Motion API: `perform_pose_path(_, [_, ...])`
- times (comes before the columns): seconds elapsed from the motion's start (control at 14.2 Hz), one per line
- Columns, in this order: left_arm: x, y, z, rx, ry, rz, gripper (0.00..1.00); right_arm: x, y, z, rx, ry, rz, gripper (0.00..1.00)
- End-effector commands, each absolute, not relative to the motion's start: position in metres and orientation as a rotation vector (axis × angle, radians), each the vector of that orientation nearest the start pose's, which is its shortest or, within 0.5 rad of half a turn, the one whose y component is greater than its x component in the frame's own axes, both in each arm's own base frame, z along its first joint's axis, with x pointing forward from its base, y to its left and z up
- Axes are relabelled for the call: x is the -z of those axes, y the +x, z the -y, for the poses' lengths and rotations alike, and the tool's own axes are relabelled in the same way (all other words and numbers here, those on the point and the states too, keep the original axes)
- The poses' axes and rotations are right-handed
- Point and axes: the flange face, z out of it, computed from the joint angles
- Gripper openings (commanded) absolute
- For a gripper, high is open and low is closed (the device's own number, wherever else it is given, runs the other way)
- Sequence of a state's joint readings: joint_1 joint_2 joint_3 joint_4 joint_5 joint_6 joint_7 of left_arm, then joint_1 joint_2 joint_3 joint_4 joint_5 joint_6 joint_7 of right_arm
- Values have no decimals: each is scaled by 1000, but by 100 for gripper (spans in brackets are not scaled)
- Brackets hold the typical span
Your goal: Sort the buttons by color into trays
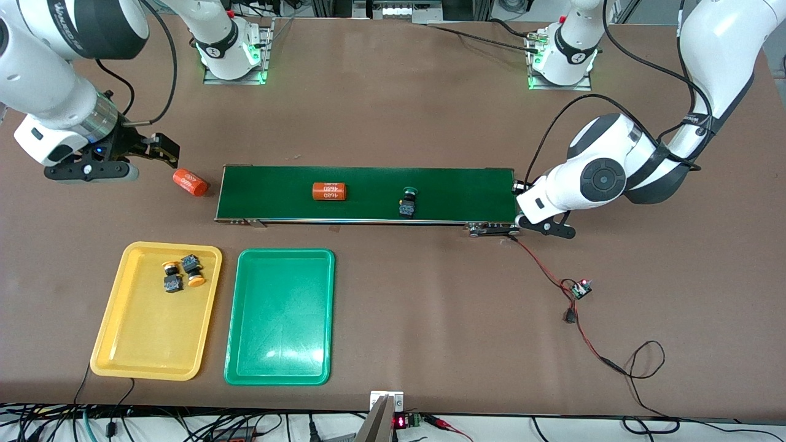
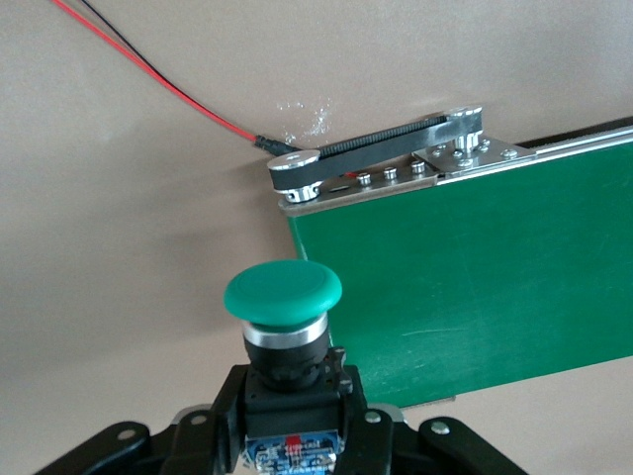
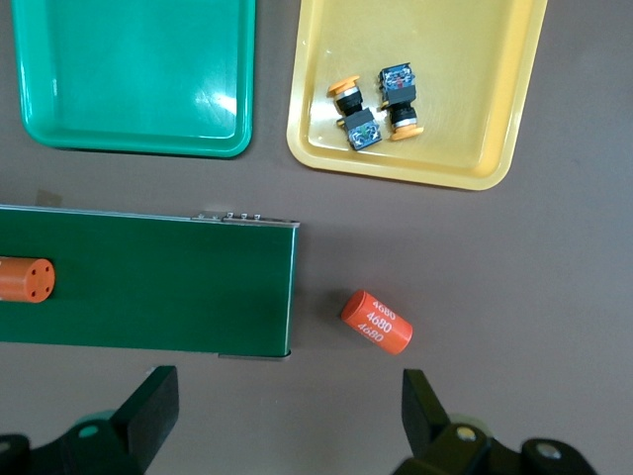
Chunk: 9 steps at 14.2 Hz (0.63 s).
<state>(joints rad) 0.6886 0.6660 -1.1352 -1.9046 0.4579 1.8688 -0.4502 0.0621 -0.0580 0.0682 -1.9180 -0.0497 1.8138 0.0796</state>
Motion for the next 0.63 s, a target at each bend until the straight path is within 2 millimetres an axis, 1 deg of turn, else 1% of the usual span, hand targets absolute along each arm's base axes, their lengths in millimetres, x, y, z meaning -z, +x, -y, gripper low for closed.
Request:
perform_pose_path(0.0, [-300, 560, 179, -482, -3131, -308, 0, -516, 525, -72, -77, -3169, 66, 100])
perform_pose_path(0.14, [-299, 559, 179, -487, -3127, -308, 0, -514, 524, -71, -89, -3158, 54, 100])
perform_pose_path(0.35, [-309, 557, 185, -443, -3075, -287, 0, -510, 524, -73, -151, -3158, 58, 100])
perform_pose_path(0.42, [-313, 554, 189, -460, -3082, -259, 0, -510, 524, -72, -161, -3158, 59, 100])
perform_pose_path(0.49, [-313, 554, 189, -486, -3092, -213, 0, -511, 523, -73, -161, -3158, 63, 100])
perform_pose_path(0.56, [-311, 552, 195, -517, -3092, -174, 0, -511, 523, -73, -161, -3158, 66, 100])
